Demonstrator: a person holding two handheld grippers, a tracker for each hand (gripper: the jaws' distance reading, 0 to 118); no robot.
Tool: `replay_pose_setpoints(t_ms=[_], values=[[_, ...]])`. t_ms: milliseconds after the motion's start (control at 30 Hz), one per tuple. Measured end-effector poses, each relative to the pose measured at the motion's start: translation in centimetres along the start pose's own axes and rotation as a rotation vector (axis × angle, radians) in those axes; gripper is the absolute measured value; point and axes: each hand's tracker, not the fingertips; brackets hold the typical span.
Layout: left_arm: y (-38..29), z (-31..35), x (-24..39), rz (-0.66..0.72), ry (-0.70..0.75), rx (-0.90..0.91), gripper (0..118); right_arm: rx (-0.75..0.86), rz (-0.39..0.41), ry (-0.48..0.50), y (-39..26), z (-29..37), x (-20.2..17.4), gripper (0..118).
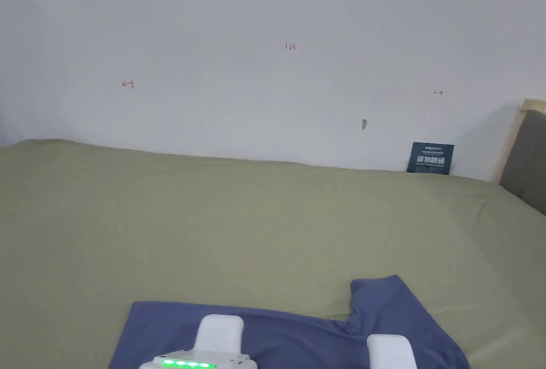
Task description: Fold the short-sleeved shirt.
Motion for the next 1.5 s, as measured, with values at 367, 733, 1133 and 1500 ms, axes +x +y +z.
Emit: replay_pose_setpoints(t_ms=[367,733,1133,1500], values=[[12.0,-10.0,-16.6,0.131,0.039,-0.200,0,0.006,-0.047,0.034,1.4,-1.3,4.1,1],[13.7,-19.9,-19.9,0.176,0.104,-0.389,115,-0.075,-0.056,0.029,1.4,-3.4,7.5,1],[13.0,-17.1,-17.8,0.123,0.082,-0.348,0,-0.250,-0.032,0.044,14.2,-12.8,16.2,83],[12.9,-17.8,-17.5,0.124,0.073,-0.410,0,-0.625,-0.040,-0.044,15.9,-24.6,20.6,84]])
